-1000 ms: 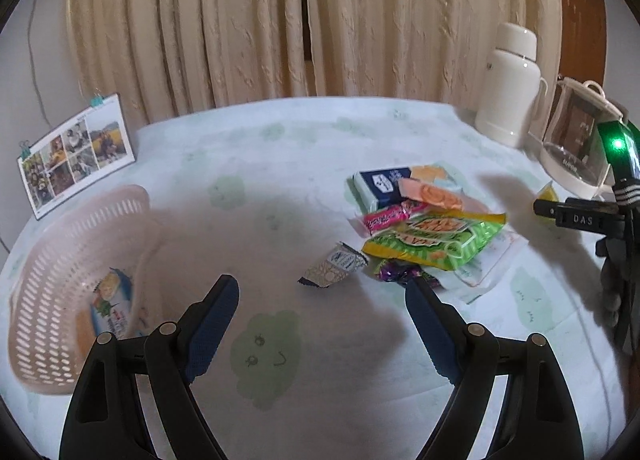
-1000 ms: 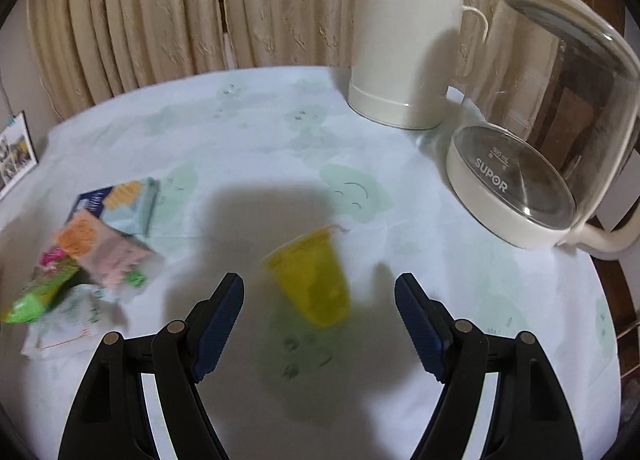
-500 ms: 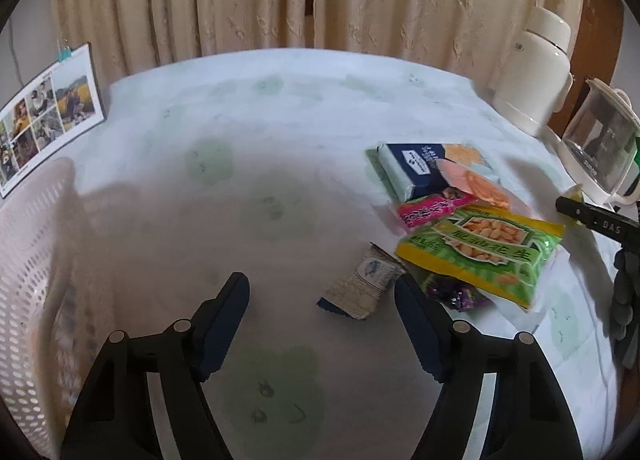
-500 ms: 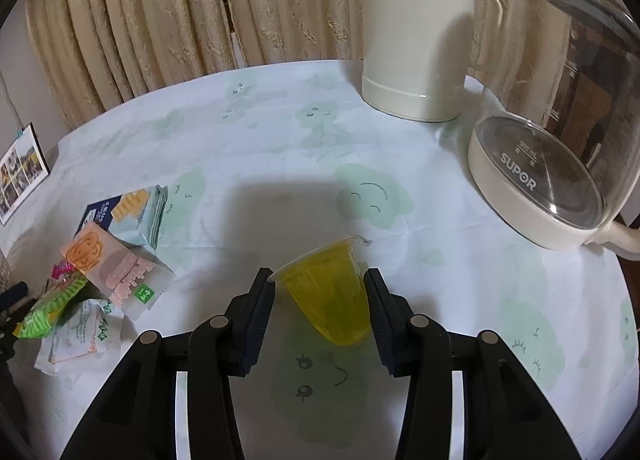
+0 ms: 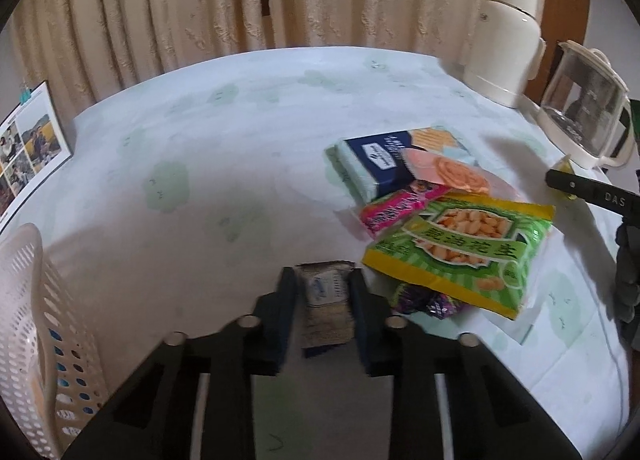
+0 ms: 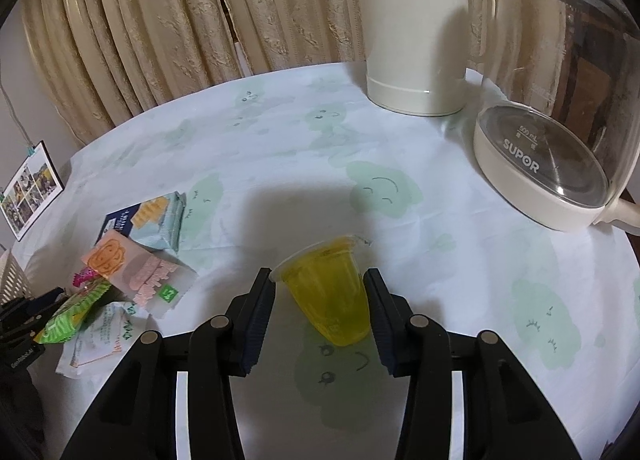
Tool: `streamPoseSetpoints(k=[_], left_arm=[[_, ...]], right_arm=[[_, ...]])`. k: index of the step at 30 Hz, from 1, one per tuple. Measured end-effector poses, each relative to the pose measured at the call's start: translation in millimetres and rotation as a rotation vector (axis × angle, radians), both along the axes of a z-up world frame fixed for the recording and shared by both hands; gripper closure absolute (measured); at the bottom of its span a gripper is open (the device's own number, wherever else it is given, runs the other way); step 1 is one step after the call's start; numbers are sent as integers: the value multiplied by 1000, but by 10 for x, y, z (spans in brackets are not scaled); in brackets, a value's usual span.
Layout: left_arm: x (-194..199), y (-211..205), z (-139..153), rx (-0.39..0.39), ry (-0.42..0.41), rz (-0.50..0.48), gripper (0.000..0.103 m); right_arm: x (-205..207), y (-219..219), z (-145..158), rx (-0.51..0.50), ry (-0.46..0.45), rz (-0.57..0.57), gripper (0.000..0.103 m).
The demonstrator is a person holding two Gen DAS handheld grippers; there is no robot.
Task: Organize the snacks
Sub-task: 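Drop the wrapped snack into the basket with the left gripper while the right lifts the jelly cup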
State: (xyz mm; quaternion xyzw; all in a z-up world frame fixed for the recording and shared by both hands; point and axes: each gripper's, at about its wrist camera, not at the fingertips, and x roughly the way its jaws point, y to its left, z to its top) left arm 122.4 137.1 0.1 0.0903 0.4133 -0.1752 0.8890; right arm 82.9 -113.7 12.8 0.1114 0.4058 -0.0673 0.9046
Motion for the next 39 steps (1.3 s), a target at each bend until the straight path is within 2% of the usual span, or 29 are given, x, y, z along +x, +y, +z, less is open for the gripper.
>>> streamPoseSetpoints(k=[8,12,14,18,19,23,28,33,39], left_arm=[[-64,-2,16,-15,-2,9,78],[-141,-8,81,-26,-29,19,78],[-176,-2,127,-32,-47,25,78],[-237,23,202,-46,-77,44,78],[-244,29,209,-48,-80,46,78],[-282,57,235,-59,-87,55,78],[-341,87,305,-82,-106,55,78],[-397,87,361,-96,-121,54,78],[-417,92,381,-102,-125,60,78]], right_arm=[[-104,94,77,49,-41,15,61],[-139,124,118,74,-62,17,63],[-167,127,143,89,-78,16,71],[-203,153,176,94,-100,17,71],[-206,138,168,99,-102,10,70],[-209,22,140,126,-103,-31,57],[-204,-46,96,141,-107,-51,49],[-139,16,13,116,-64,-30,47],[-144,32,18,95,-67,-39,47]])
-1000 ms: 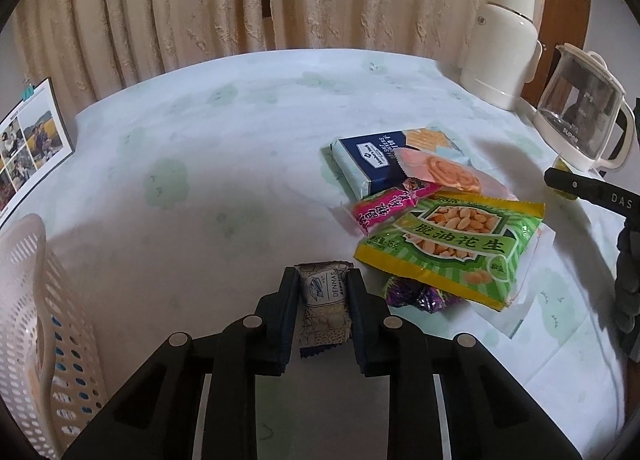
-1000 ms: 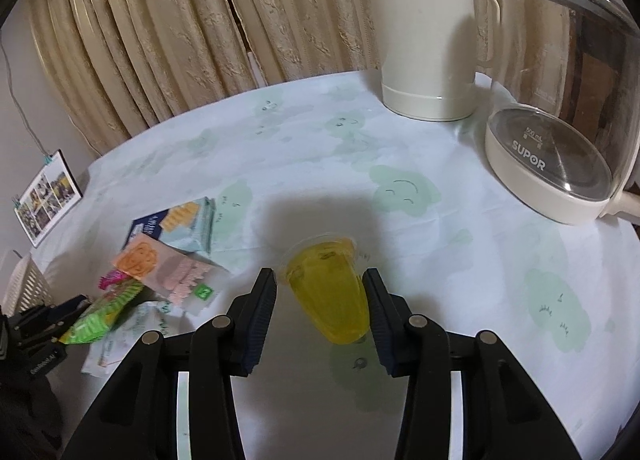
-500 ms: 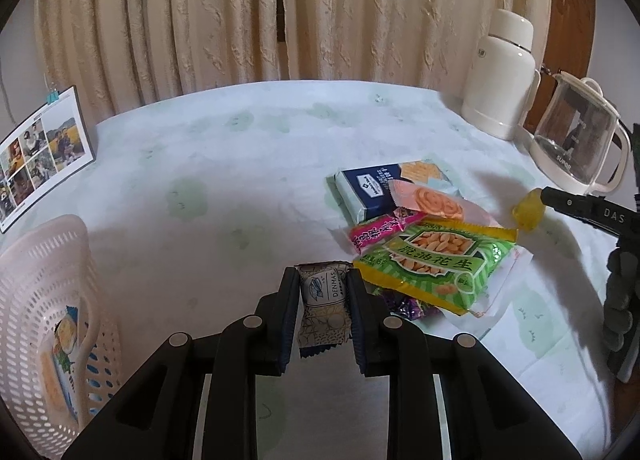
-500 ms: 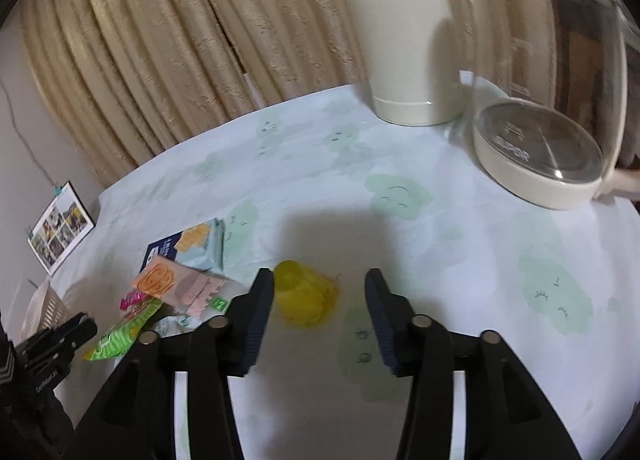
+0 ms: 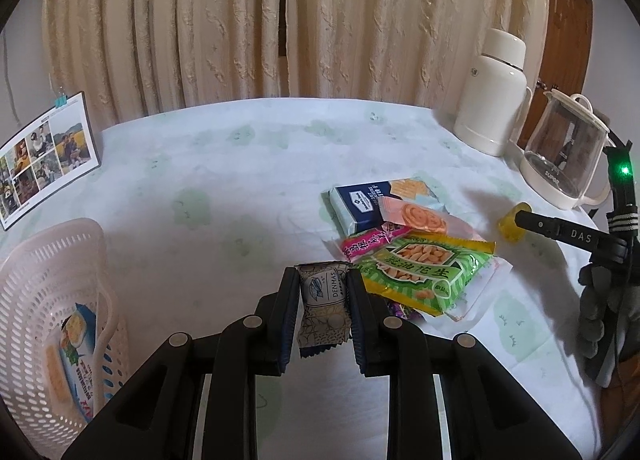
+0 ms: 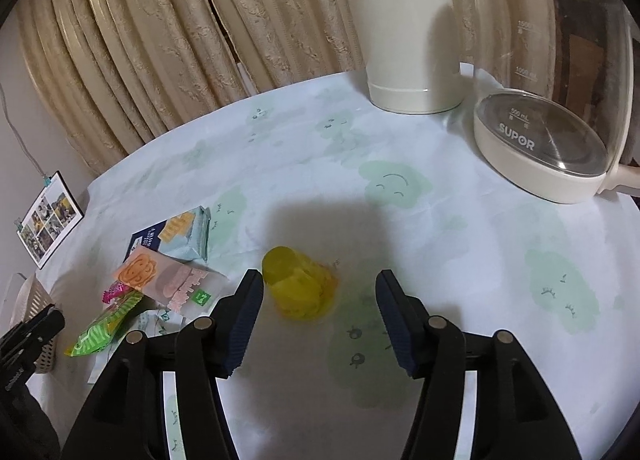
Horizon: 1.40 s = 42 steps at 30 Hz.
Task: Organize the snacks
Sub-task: 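Drop the wrapped snack into the basket with the left gripper while the right lifts the jelly cup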
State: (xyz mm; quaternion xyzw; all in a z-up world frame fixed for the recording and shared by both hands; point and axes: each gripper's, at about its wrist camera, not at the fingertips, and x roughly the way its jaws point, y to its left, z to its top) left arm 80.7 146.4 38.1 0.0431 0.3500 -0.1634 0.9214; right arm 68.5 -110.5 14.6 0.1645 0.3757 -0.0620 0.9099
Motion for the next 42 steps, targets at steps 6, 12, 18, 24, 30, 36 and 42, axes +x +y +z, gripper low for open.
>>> streamPoseSetpoints(k=[6,12,18,24,30,36,42], left_arm=[[-25,51,59,-22,-12,7,78],[-56,106,127,-32,-36,16,78],[-87,165,194,-52,-57,32,78],[-143,271,321,-72,-102,70,78],[-150,453,439,-70,-148,161,78],[-129,821,509,-80,-182,302,78],[-78,1233,515,-83,-177,461,78]], right_arm=[[138,174,22,-78,17,26,47],[292,296,-51,-156,100,17,65],[213,238,-46,-110,81,-13,70],[88,261,66,-57,29,-5,70],[-21,335,188,-3,-28,10,70],[-67,441,231,23,-51,35,70],[-100,484,243,41,-63,44,70]])
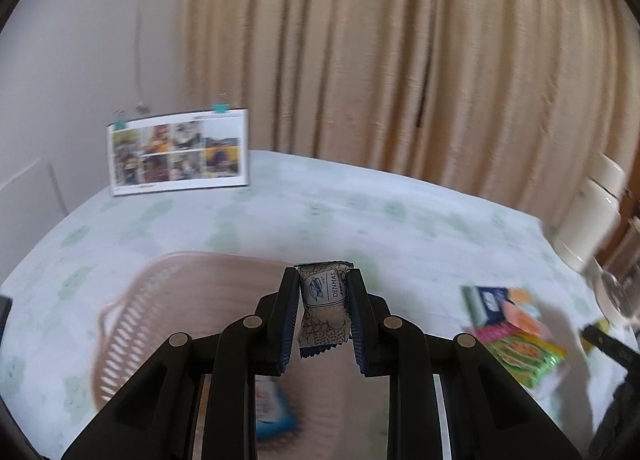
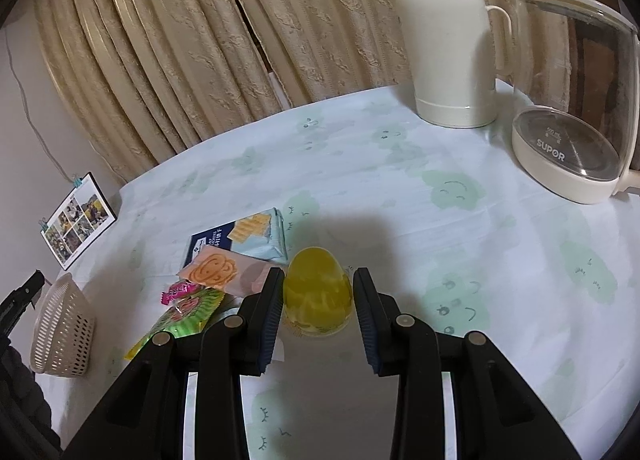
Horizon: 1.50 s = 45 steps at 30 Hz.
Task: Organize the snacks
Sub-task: 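Drop the wrapped snack into the basket with the left gripper while the right lifts the jelly cup, then lower the yellow jelly cup into the basket and open the right gripper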
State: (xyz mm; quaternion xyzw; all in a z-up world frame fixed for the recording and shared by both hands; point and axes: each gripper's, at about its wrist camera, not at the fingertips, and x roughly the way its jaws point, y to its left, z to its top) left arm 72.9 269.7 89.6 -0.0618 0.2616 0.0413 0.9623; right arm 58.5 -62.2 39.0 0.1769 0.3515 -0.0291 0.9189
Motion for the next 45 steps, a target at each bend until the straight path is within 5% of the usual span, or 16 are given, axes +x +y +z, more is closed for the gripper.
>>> streamPoseSetpoints(k=[6,8,10,26,36,45], left_arm=[[35,296,-68,-29,43,151,72],[43,391,-88,-66,55,172,53],[21,446,-77,-91,41,194,46],[-125,579,111,-65,-53,291,45],[-226,775,168,-119,-84,339,45],[-346,910,231,-158,-129,377,45]], right_arm=[[-8,16,-3,9,-3,3,70],[-14,31,2,11,-7,8,70],[-23,43,8,14,-11,12,70],[-21,494,278,84,-74,111,70],[154,1567,653,135,-114,380,70],[222,2488,654,133,-96,573,70]])
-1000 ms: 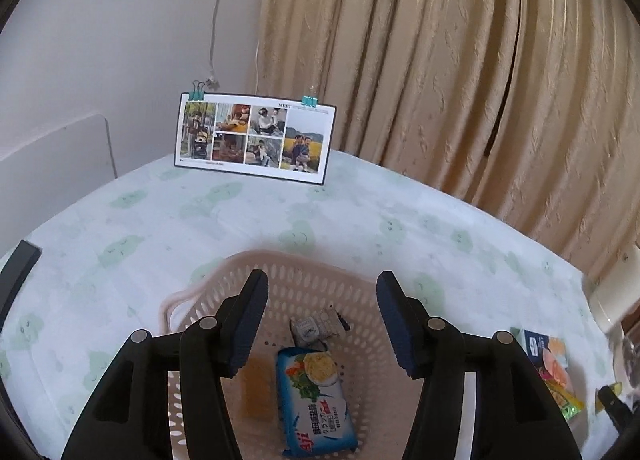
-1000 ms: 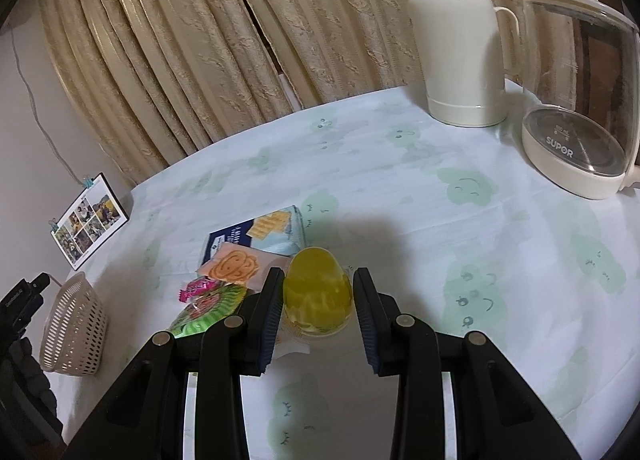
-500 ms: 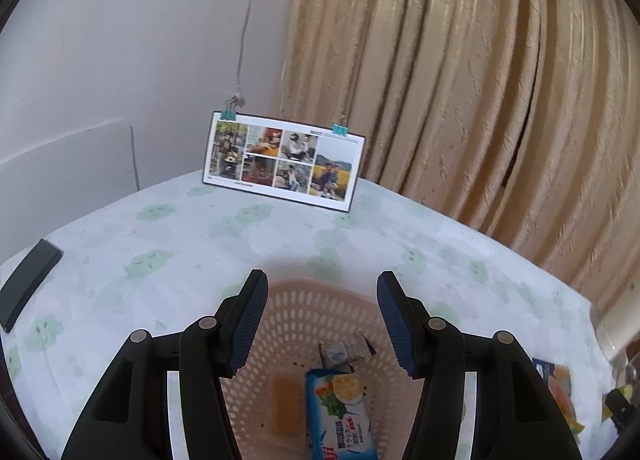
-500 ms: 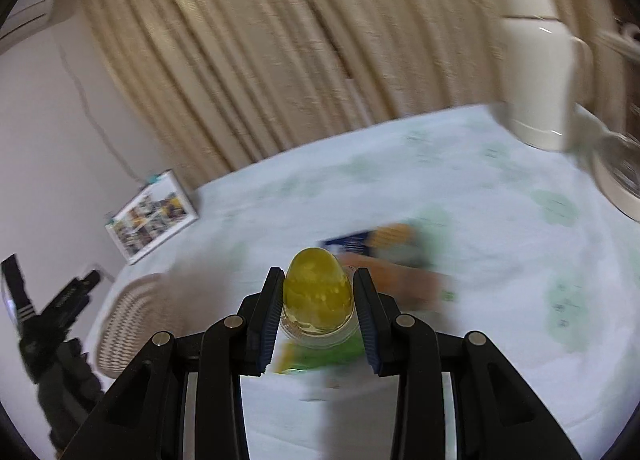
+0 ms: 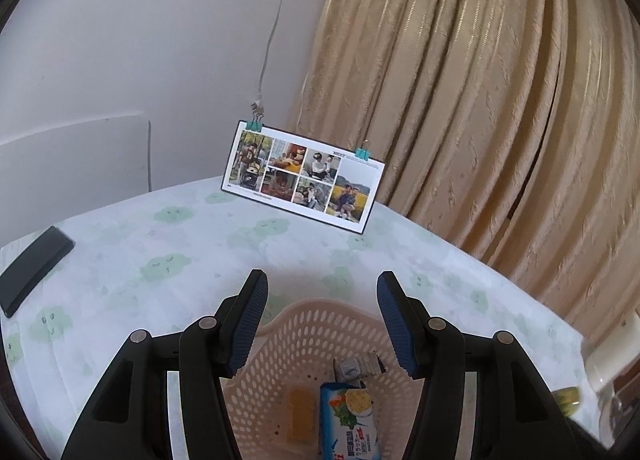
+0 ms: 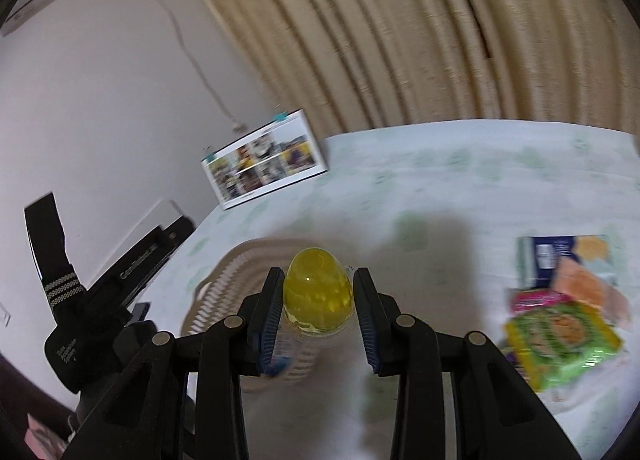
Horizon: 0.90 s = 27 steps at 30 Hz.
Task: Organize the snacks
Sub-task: 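Lower the yellow jelly cup into the basket and open the right gripper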
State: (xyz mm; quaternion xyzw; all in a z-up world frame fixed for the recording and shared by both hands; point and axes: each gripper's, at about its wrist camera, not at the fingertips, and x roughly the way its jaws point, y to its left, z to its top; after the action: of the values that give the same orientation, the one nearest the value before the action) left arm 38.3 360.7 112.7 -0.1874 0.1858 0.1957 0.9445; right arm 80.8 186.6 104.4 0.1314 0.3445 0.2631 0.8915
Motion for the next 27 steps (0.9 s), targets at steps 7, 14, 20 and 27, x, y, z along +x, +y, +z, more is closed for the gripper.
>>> streamPoseSetpoints(k=[7,14,20,27], left_arm=[[-45,57,19,-25,-18,12,45],[-65,105,1,-42,-23,23,45],[-52,43,-14,-20,-12,1,45],[12,-52,-43,5,13,-22,45]], right_arm=[[48,382,-111,4,24,91,66],[79,461,-193,40,38,133,62],[146,342,-274,52,64,84,60],[123,232,-268,18,41,44,60]])
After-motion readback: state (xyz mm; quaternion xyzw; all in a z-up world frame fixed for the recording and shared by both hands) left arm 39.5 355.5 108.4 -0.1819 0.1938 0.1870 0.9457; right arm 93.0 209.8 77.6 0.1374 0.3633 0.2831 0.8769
